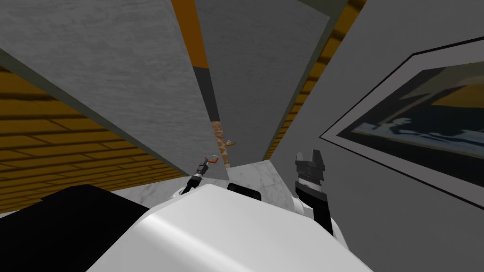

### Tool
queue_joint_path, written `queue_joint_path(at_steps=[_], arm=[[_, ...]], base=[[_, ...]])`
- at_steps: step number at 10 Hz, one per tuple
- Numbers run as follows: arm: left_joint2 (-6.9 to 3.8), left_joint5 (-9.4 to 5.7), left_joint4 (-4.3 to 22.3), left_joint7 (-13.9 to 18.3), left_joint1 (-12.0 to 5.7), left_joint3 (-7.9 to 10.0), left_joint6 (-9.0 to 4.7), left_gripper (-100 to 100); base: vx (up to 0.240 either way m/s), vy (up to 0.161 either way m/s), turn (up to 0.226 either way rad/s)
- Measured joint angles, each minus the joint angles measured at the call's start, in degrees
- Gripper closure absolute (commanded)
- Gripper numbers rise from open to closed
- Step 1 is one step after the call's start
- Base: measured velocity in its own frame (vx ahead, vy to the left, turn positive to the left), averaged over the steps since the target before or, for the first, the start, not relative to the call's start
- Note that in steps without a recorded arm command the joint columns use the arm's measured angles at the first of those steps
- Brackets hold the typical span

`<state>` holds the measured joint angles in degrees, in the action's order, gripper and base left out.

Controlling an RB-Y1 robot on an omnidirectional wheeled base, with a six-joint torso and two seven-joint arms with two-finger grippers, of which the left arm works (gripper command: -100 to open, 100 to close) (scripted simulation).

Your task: Pull the door open

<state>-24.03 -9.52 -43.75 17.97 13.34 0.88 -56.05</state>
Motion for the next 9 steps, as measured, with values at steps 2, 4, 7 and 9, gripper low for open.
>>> queue_joint_path(at_steps=[2,4,7,9], arm=[[-0.26,0.32,0.5,0.6,0.98,-0.72,-1.48,100],[-1.03,0.62,0.9,1.5,1.6,-1.44,-3.17,100],[-1.58,0.96,0.6,2.3,2.67,-2.22,-4.57,100],[-2.23,0.9,1.7,2.7,2.77,-2.27,-5.85,100]], base=[[-0.097,0.032,-0.088],[-0.143,0.047,-0.13],[-0.112,0.016,-0.072],[-0.216,0.038,-0.199]])
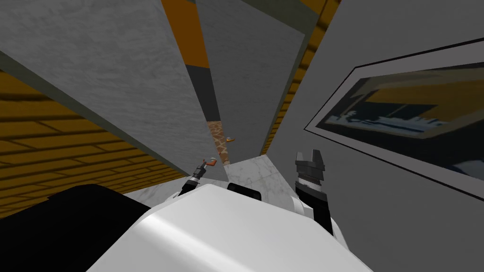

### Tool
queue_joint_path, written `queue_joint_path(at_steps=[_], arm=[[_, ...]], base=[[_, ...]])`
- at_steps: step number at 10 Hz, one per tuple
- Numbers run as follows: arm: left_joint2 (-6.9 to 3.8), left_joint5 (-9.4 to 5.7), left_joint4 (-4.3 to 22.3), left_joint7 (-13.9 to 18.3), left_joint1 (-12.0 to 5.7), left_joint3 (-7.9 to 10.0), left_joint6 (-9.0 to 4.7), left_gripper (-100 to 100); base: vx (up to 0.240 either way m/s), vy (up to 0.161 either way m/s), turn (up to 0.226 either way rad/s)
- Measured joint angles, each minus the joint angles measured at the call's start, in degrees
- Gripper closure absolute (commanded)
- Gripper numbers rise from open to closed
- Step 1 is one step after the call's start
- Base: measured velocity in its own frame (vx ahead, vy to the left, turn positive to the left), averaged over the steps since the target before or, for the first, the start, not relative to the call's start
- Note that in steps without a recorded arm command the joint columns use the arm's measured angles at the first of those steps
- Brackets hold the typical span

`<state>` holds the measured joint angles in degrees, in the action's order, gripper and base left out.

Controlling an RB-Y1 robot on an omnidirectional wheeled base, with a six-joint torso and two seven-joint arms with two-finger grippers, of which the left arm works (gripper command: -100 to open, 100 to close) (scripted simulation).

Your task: Pull the door open

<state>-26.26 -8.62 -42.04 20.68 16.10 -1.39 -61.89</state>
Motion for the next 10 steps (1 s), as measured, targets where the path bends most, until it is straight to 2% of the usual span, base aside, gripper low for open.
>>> queue_joint_path(at_steps=[3,4,5,7,8,9,10], arm=[[-0.51,0.48,2.7,1.0,0.08,-1.19,-3.66,100],[-0.63,0.52,1.0,1.1,1.45,-1.37,-3.19,100],[-0.84,0.6,1.8,1.3,1.47,-1.62,-4.01,100],[-1.02,0.83,1.8,1.7,2.29,-2.24,-5.37,100],[-0.96,0.9,2.0,1.7,2.38,-2.36,-5.53,100],[-0.99,1.25,2.2,1.8,1.6,-2.24,-4.96,100],[-1.08,1.62,3.2,2.0,0.09,-2.06,-4.82,100]], base=[[-0.205,0.053,-0.12],[-0.185,0.026,-0.158],[-0.219,0.064,-0.204],[-0.135,0.063,-0.072],[-0.13,0.008,-0.027],[-0.215,-0.006,-0.049],[-0.206,-0.005,-0.031]])
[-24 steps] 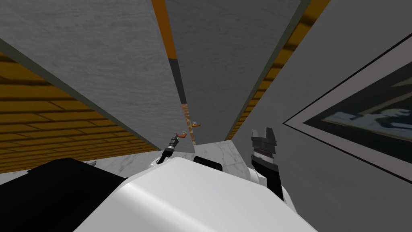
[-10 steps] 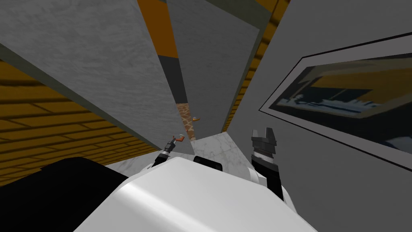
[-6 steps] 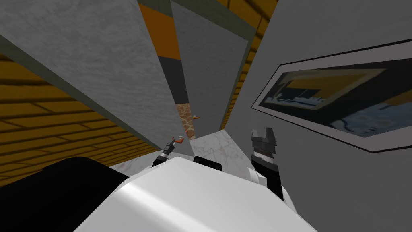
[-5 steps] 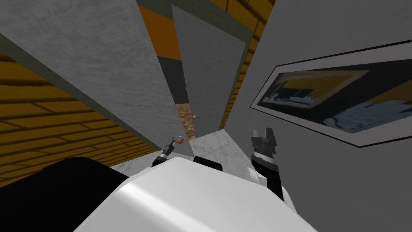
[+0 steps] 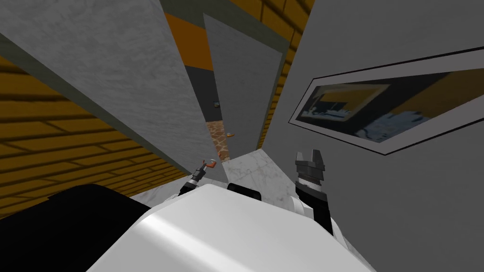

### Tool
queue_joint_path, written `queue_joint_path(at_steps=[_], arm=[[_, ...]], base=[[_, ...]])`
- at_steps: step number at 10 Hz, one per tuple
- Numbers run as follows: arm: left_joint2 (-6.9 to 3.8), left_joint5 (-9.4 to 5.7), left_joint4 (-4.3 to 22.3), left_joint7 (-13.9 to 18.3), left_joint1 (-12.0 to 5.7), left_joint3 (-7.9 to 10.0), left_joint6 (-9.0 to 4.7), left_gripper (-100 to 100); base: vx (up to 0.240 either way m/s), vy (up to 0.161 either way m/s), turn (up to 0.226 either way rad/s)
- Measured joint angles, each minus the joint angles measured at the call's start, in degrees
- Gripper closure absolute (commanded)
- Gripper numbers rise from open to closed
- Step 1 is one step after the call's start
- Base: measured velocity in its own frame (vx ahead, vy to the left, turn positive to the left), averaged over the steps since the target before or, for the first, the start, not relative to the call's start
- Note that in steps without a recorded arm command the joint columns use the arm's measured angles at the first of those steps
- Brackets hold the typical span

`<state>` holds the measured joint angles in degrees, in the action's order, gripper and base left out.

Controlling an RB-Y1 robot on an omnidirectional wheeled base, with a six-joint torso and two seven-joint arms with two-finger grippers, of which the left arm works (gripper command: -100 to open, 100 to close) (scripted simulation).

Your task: Pull the door open

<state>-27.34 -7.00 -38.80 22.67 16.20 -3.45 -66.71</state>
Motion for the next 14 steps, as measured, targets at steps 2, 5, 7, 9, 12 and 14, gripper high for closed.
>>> queue_joint_path(at_steps=[2,5,7,9,12,14], arm=[[0.08,0.97,-0.1,0.3,-1.36,0.13,0.88,100],[0.78,2.53,3.2,0.6,-5.3,-0.19,1.26,100],[0.97,3.88,3.7,1.1,-7.87,-0.32,2.6,100],[1.87,5.41,7.8,1.3,-12.01,-0.59,1.82,100],[2.16,7.13,7.8,1.9,-14.14,-0.88,3.43,100],[2.69,8.47,7.4,2.4,-15.48,-1.41,4.9,100]], base=[[-0.193,0.0,-0.028],[-0.188,0.038,-0.032],[-0.197,0.068,-0.042],[-0.209,0.067,-0.033],[-0.199,0.086,-0.021],[-0.102,0.094,-0.043]])
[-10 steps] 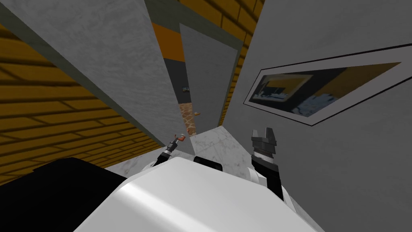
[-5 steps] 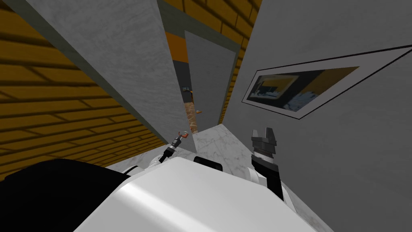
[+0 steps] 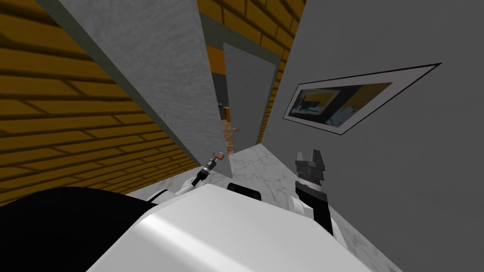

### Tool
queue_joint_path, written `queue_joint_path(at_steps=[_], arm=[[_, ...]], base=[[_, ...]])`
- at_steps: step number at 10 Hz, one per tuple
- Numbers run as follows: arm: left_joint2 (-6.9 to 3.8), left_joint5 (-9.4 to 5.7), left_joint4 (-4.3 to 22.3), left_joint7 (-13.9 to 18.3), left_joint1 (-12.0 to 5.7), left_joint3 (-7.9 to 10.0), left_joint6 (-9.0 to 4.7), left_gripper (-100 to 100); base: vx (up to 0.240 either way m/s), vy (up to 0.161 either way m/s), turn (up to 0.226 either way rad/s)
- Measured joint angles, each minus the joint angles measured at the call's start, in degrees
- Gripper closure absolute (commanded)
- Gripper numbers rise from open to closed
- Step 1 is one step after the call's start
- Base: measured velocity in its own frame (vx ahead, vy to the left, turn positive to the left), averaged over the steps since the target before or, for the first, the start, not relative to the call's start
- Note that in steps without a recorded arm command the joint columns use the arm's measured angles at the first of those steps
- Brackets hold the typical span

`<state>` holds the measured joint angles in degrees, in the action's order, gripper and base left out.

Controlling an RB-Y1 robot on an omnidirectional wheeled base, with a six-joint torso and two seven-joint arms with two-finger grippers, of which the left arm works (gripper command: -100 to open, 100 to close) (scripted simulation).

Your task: Pull the door open

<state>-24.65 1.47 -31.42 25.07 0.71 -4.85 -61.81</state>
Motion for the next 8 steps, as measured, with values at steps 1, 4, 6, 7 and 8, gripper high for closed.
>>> queue_joint_path(at_steps=[1,4,6,7,8], arm=[[0.12,0.14,-0.4,0.0,0.1,-0.14,0.42,100],[-1.35,-0.63,-0.8,0.6,2.38,0.82,-1.43,100],[-1.55,-0.66,0.9,0.9,2.43,0.77,-2.85,100],[-1.71,-0.79,1.3,1.0,3.06,0.93,-3.6,100],[-1.89,-0.9,1.6,1.1,3.4,1.02,-4.28,100]], base=[[-0.094,0.015,-0.208],[-0.147,0.034,-0.204],[-0.09,0.032,-0.129],[-0.091,0.037,-0.153],[-0.104,0.052,-0.156]])
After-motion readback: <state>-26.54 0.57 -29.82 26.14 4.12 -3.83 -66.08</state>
